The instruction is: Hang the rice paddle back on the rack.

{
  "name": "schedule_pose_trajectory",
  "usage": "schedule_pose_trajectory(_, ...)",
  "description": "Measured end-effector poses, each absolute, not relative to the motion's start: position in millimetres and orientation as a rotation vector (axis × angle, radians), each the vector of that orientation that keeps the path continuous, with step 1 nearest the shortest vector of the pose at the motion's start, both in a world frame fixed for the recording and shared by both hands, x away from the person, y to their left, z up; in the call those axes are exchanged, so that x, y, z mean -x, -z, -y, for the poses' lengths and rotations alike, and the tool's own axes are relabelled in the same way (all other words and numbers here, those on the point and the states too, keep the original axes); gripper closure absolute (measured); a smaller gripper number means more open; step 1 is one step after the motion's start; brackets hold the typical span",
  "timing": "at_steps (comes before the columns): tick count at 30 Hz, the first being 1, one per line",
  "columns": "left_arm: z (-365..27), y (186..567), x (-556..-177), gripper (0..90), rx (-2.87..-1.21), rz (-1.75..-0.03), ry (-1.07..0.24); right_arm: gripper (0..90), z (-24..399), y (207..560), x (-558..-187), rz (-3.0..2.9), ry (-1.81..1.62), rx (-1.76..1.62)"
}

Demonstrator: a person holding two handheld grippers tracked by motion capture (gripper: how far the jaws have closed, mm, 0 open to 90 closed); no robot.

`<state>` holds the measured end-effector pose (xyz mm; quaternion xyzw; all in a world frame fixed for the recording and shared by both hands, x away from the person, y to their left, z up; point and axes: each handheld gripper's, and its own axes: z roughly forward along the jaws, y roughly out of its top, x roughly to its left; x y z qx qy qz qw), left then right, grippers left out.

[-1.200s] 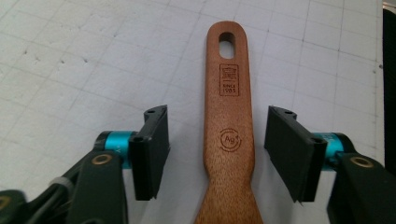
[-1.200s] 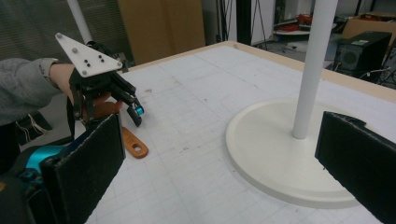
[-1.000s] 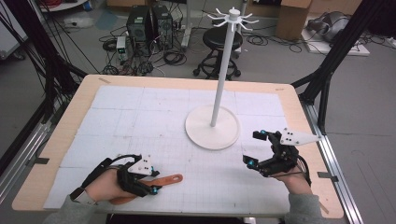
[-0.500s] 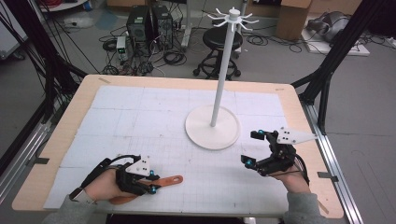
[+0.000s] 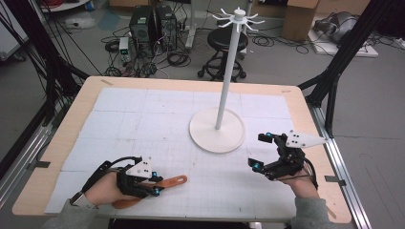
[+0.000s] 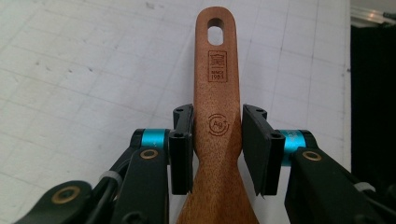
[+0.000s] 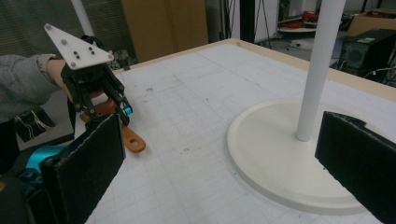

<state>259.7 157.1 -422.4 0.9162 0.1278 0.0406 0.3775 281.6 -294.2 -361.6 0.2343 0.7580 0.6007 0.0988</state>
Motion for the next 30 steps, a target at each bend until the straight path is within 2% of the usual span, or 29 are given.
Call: schedule_pose_trajectory(30,-170.2,383.1,-256.1,65.0,-2.169,-0.356,-0.211,0.3,293.0,360.0,-280.3,-2.248,-1.773,-0.69)
